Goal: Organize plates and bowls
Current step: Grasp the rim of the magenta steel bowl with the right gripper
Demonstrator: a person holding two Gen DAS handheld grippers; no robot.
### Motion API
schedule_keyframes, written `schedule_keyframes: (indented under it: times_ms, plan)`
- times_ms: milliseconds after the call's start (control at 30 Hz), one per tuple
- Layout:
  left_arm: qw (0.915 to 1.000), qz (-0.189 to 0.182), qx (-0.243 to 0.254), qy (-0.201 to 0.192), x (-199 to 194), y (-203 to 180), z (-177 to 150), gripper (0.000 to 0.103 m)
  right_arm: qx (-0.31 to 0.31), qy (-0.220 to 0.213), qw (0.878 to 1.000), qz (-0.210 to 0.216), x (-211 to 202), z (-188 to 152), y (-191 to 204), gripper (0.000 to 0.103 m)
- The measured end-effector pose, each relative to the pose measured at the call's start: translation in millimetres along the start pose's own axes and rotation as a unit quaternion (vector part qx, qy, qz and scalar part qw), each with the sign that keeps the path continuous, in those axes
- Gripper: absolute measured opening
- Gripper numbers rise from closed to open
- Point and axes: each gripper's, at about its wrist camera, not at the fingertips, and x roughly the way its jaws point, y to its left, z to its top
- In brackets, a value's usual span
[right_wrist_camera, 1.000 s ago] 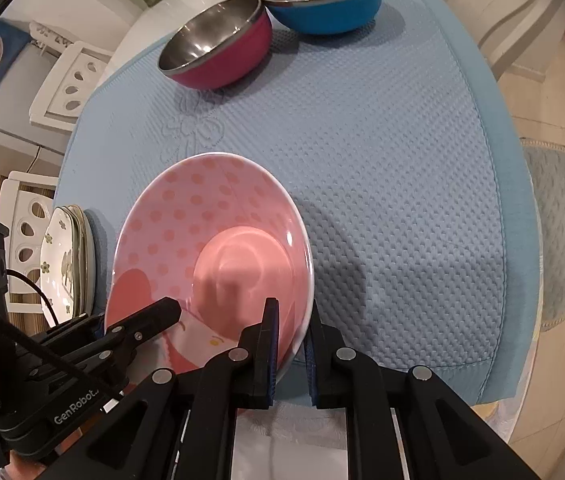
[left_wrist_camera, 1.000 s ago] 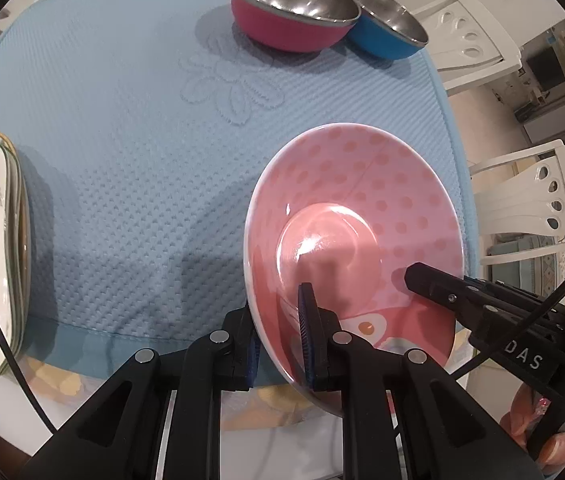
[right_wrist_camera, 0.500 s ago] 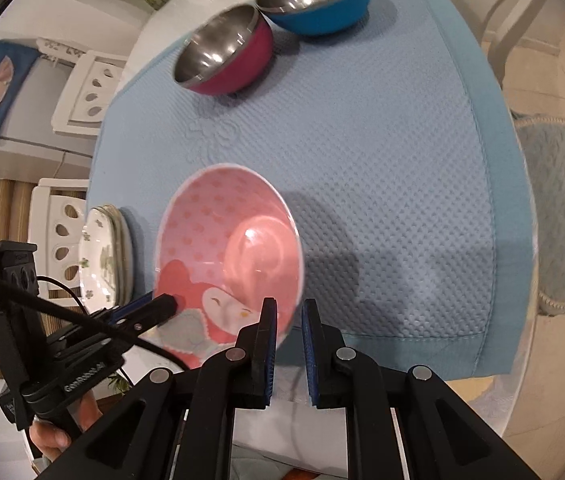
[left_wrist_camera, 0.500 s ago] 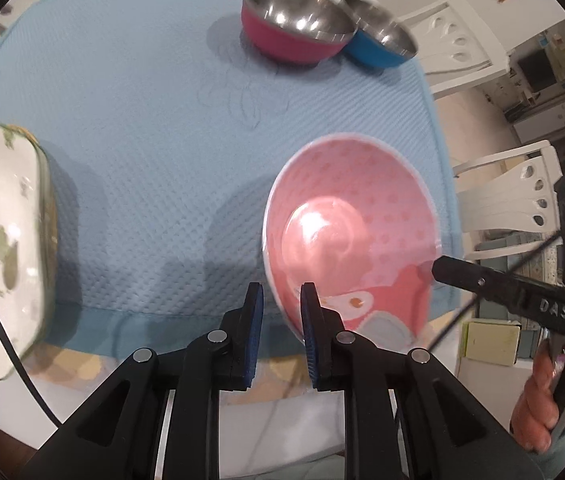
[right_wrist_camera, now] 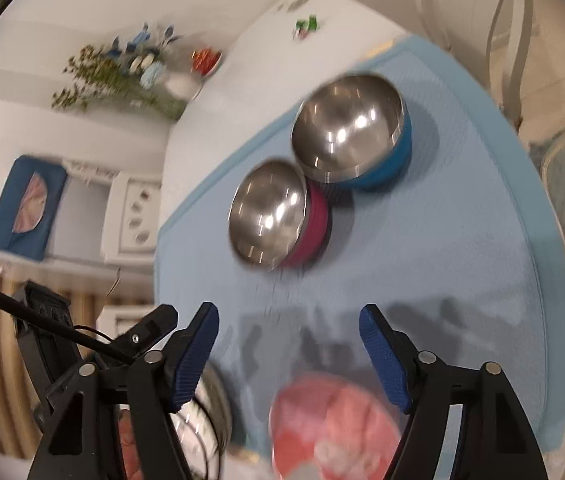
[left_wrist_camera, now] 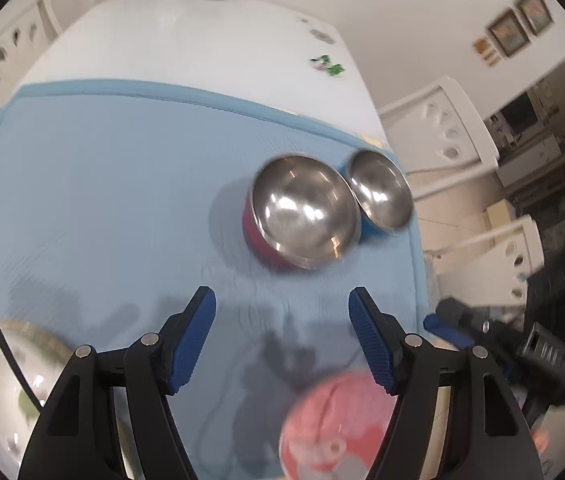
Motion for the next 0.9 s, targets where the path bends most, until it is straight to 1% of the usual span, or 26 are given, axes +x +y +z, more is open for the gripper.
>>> schedule_keyframes:
  times_ms: [67, 100, 133, 167, 267, 300, 333, 367, 400, 500, 533, 567, 600, 633, 667, 767, 900]
  plan:
    - [0.9996, -0.018, -0.017, 0.016, 19, 8, 20, 0.065, -0.006, -0.002, 1.0, -0.022, 14, 9, 4, 0.057]
    - [0.9989, -0.028, -0.026, 0.027, 34, 13, 33, 0.065, -0.007, -0.001, 0.999, -0.032, 26, 15, 7, 0.056]
    - [0.9986, -0.03, -0.029, 0.032, 41, 14, 38, 0.065, -0.009, 0.002, 0.999, -0.039, 34, 18, 5, 0.056]
    - [0.9985, -0.027, -0.03, 0.037, 50, 16, 43, 0.065, -0.01, 0.005, 0.999, -0.044, 39, 21, 6, 0.054]
    - [0.9983, -0.013, -0.022, 0.053, 79, 17, 59, 0.06, -0.018, 0.016, 0.998, -0.064, 62, 29, 2, 0.051]
    - [0.9981, -0.008, -0.019, 0.059, 87, 17, 63, 0.057, -0.02, 0.022, 0.997, -0.068, 72, 32, 2, 0.05]
    - [0.9979, -0.005, -0.017, 0.063, 92, 17, 65, 0.054, -0.019, 0.025, 0.997, -0.069, 77, 33, 1, 0.049]
    - [0.9976, -0.002, -0.012, 0.068, 99, 17, 67, 0.047, -0.018, 0.029, 0.997, -0.07, 83, 34, 2, 0.049]
    - [0.9974, 0.001, -0.008, 0.072, 105, 16, 69, 0.043, -0.018, 0.034, 0.997, -0.072, 90, 36, 2, 0.048]
    - [0.9966, 0.004, -0.004, 0.082, 119, 15, 73, 0.036, -0.028, 0.044, 0.995, -0.079, 106, 40, 3, 0.042]
    - [0.9964, 0.003, -0.003, 0.085, 123, 16, 74, 0.036, -0.034, 0.047, 0.995, -0.085, 111, 41, 5, 0.037]
    - [0.9962, 0.005, -0.002, 0.087, 128, 15, 74, 0.032, -0.039, 0.048, 0.994, -0.09, 113, 40, 6, 0.031]
    - [0.9961, 0.006, -0.002, 0.088, 132, 15, 74, 0.026, -0.047, 0.05, 0.993, -0.099, 118, 40, 8, 0.027]
    - [0.9958, 0.006, -0.002, 0.091, 135, 15, 74, 0.022, -0.05, 0.05, 0.992, -0.104, 120, 40, 8, 0.024]
    - [0.9957, 0.009, -0.001, 0.093, 137, 15, 74, 0.02, -0.055, 0.047, 0.991, -0.112, 122, 39, 9, 0.023]
    - [0.9958, 0.018, 0.004, 0.09, 141, 15, 73, 0.02, -0.076, 0.04, 0.989, -0.123, 121, 36, 13, 0.023]
    - [0.9962, 0.022, 0.015, 0.083, 131, 13, 67, 0.02, -0.106, 0.034, 0.985, -0.132, 112, 27, 26, 0.023]
